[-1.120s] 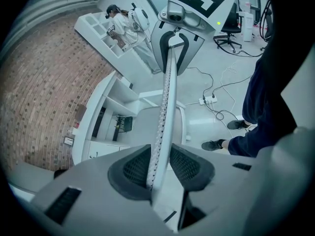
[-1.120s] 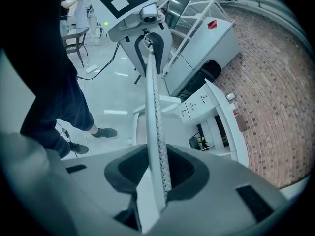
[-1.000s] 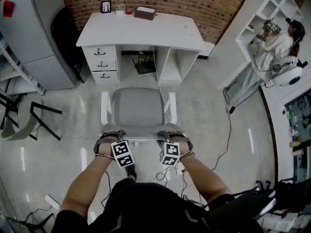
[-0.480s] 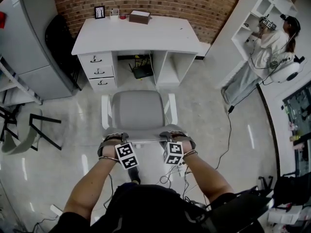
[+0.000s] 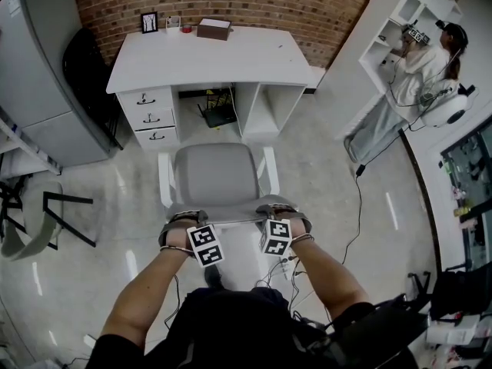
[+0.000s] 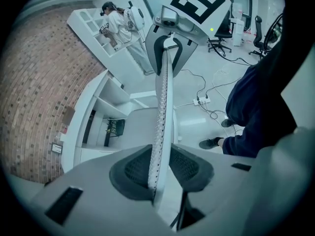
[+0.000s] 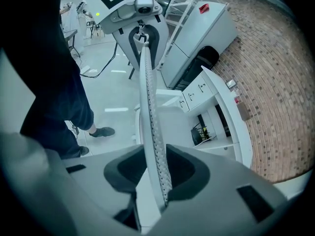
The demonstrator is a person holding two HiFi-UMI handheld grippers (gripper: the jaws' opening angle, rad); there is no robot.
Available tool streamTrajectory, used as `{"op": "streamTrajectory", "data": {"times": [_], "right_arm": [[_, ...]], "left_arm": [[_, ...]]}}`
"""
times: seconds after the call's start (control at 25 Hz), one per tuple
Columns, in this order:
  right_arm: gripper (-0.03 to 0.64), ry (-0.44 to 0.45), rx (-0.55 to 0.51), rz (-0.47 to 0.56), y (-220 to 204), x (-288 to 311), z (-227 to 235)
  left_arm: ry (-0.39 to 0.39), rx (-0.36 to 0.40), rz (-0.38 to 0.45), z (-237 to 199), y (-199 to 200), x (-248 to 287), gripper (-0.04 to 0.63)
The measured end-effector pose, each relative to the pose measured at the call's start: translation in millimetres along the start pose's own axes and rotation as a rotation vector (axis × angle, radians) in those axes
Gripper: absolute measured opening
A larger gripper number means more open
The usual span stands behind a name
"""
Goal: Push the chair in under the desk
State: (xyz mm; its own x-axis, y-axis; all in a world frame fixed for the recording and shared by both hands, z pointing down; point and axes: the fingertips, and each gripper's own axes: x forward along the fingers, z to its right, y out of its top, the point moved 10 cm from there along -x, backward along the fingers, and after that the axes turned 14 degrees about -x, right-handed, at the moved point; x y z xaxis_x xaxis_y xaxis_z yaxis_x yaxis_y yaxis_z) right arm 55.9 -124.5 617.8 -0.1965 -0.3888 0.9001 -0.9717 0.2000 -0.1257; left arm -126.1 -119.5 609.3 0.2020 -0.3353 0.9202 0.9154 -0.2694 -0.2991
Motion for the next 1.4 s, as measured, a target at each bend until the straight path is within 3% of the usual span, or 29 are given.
{"op": "streamTrajectory", "data": {"times": [0.16,0.72,1.4], "right_arm": [[0.121,-0.014,0.012,-0.016,1,2,6],[0.120,-0.001,0.037,-0.067,2,20,34],[0.110,-0.025,0.005,-0.025,-14,45,91]], "left_arm": [[-0.031,-0.009,-0.013,-8,3,1,0.106],[0.015,0.048,0.026,-36,3,14,0.103],[0.046,0.018,-0.039,-97,26,39,0.109]]}}
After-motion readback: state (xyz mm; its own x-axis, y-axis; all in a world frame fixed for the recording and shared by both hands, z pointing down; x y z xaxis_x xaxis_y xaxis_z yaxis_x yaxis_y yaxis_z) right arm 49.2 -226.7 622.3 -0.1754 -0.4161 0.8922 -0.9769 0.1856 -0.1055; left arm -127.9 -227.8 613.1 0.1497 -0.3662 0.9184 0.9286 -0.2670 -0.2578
